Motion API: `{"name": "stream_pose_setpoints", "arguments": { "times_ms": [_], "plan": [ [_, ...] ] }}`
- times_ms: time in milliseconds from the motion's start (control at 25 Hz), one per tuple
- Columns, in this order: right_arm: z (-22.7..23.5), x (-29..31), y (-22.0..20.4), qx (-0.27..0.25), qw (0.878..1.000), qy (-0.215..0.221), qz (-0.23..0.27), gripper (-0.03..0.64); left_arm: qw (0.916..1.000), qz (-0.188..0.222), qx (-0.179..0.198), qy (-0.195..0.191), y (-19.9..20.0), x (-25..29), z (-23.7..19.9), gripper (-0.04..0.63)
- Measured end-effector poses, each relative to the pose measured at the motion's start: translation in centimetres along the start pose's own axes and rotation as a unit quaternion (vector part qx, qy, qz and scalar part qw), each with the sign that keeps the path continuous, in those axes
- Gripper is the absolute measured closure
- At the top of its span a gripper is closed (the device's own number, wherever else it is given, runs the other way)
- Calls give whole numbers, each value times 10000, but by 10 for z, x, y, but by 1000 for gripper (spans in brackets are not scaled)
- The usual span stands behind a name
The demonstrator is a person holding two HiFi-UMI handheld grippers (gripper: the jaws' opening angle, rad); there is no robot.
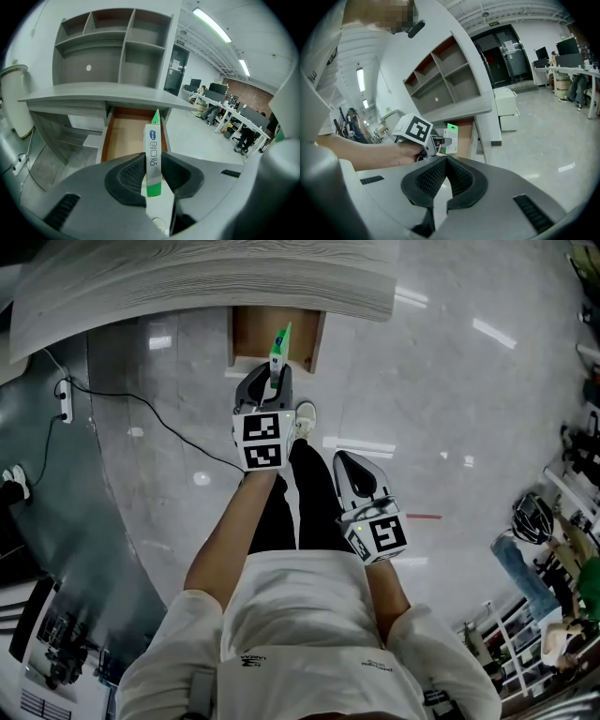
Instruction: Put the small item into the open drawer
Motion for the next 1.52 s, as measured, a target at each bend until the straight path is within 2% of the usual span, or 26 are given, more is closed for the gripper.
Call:
{"name": "stream_pose_setpoints", "arguments": {
  "times_ms": [280, 1520],
  "plan": [
    [3, 4, -4, 74, 10000, -39, -49, 588, 9998, -141, -120, 20, -1, 15, -2, 489],
    [17, 9, -17, 208, 9992, -122, -305, 588, 9987, -486, -117, 114, -17, 55, -3, 488]
  ]
}}
Point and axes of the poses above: the fingertips, and each gripper's own axes: x forward along the fingers, z to its right, y out of its top, the point moved 6 cm from there along -x, backward along the fingers, and after that the axes turned 3 degrees about -x, right-handed, at the moved point
